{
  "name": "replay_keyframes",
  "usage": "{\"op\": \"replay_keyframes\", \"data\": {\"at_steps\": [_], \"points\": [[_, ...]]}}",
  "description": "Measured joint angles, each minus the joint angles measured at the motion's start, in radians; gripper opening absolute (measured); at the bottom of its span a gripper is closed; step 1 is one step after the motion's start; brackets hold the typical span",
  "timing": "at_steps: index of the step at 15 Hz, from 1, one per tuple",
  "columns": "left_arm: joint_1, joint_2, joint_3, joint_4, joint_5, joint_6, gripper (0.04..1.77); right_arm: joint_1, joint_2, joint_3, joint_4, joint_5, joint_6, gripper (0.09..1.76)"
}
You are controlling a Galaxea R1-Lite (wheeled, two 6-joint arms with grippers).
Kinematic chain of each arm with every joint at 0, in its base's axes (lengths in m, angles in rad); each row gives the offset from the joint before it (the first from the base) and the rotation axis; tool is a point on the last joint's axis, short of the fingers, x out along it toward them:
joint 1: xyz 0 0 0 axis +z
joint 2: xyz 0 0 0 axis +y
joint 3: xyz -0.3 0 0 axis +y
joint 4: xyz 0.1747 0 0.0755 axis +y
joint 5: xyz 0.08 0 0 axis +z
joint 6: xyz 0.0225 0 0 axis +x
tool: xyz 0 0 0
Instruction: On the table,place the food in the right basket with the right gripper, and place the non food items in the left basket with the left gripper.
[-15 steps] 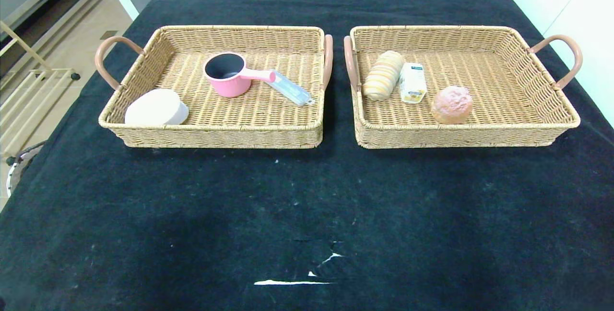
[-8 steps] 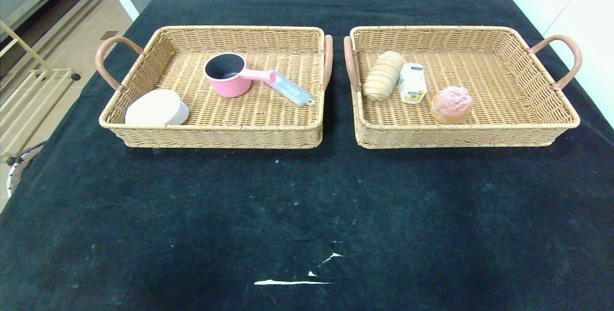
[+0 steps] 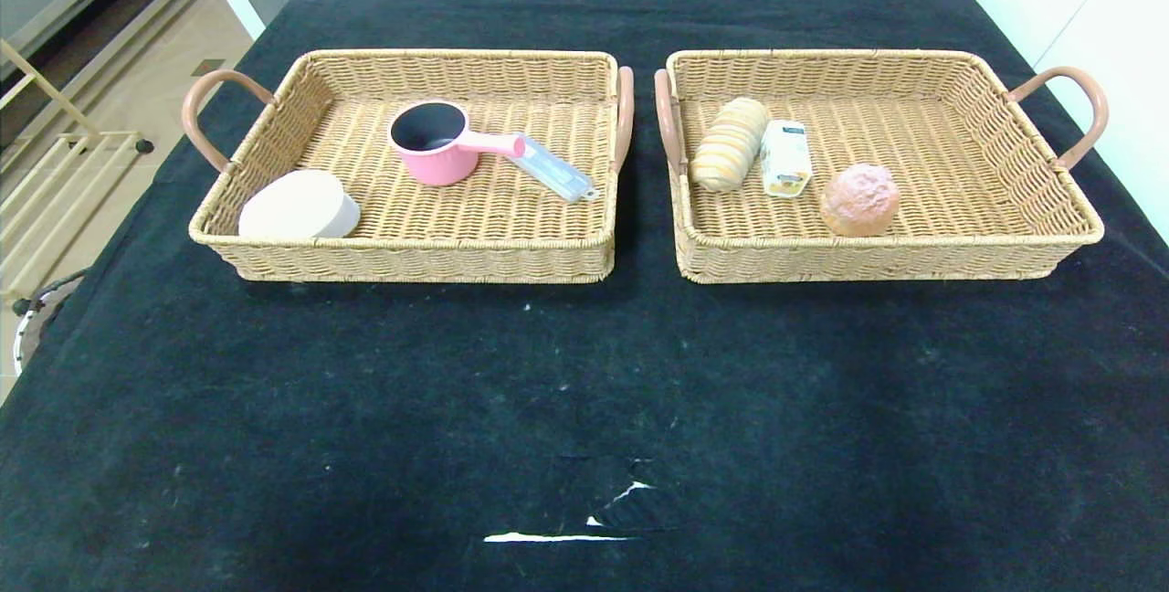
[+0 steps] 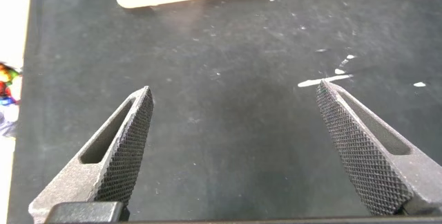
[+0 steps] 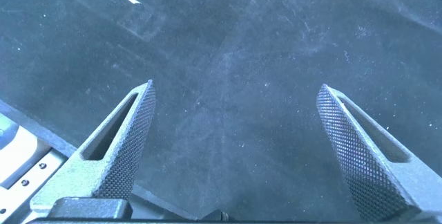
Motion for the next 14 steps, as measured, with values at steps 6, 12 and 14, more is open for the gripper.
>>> {"op": "replay_keyframes", "data": {"at_steps": [6,12,14], "points": [[-0.004,-0.172,0.226,-0.111,-0.021,0.001,1.72,0.0,-0.06,0.077,-0.146,-0.01,0.08,1.7],[-0.004,-0.225,0.549,-0.494,0.058,0.0,1.72,-0.002,-0.105,0.343,-0.56,-0.177,0.132,1.7],[-0.004,-0.227,0.631,-0.525,0.077,0.0,1.72,-0.002,-0.107,0.399,-0.594,-0.211,0.132,1.7]]}}
